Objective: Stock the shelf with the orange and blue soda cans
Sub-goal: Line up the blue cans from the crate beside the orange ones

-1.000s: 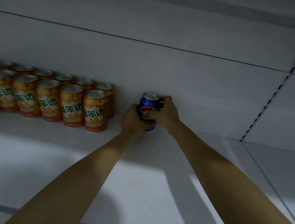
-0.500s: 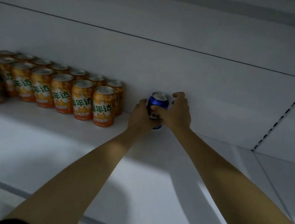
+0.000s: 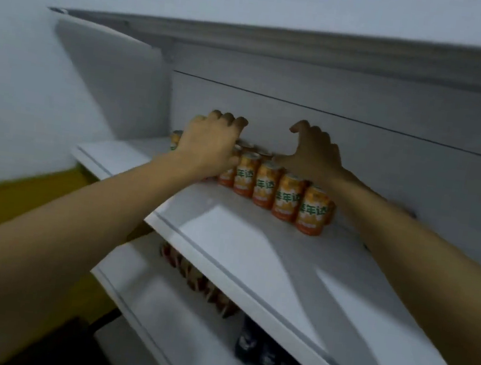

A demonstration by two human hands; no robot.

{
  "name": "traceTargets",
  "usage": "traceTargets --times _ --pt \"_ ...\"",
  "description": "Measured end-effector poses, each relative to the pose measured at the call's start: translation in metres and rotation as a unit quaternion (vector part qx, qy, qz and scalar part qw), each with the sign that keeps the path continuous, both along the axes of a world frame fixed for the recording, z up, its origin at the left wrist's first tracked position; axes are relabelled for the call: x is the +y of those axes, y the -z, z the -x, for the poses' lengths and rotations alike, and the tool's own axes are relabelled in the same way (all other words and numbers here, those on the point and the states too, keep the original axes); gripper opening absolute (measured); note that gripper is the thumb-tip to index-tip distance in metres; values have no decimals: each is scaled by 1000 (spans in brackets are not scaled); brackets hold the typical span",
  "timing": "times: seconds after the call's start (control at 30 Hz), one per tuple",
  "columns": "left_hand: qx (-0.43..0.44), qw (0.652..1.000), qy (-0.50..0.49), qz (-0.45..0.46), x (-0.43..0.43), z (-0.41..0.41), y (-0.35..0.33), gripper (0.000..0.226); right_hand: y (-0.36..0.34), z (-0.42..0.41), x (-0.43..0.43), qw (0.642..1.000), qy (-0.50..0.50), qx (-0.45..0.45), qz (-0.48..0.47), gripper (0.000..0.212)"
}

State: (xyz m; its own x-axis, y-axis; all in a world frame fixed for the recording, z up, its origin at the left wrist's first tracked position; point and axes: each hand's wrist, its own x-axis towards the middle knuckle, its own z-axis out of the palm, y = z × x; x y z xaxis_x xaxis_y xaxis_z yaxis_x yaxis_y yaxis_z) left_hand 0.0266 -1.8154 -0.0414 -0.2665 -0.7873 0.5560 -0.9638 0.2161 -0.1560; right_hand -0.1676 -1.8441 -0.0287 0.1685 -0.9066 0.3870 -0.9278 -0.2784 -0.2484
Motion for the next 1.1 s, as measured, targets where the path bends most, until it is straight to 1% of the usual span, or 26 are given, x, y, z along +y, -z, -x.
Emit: traceTargets --times 0.13,0.27,0.33,0.43,0.57,0.63,0.73,0.83,0.93,1.03,1.1 --pt "-33 992 -111 -46 53 -115 12 61 5 -119 22 995 -79 49 -34 73" --pt "-44 975 -196 -95 125 -230 42 61 32 -246 59 979 -178 74 -65 78" --pt "-32 963 -233 -133 167 -283 69 64 63 -306 83 967 -226 72 -93 78" --pt "4 938 -278 -206 225 -349 128 67 132 -381 126 947 -266 125 -130 80" --pt "57 894 -307 -323 268 -404 209 67 230 -434 173 909 -292 194 -227 82" --pt "71 883 -302 -353 277 -421 243 67 270 -445 183 892 -293 221 -265 81" --pt "91 863 -300 -397 280 -443 290 66 319 -452 187 869 -292 243 -318 73" --pt "119 823 -295 -470 271 -459 336 65 368 -453 178 845 -273 241 -391 73" --pt "138 793 -286 -520 256 -476 379 65 426 -458 159 816 -235 201 -489 74" --pt "167 754 -284 -569 243 -499 427 66 487 -473 144 787 -201 114 -573 73" --pt "197 729 -285 -591 237 -514 465 65 525 -489 141 768 -147 22 -623 64"
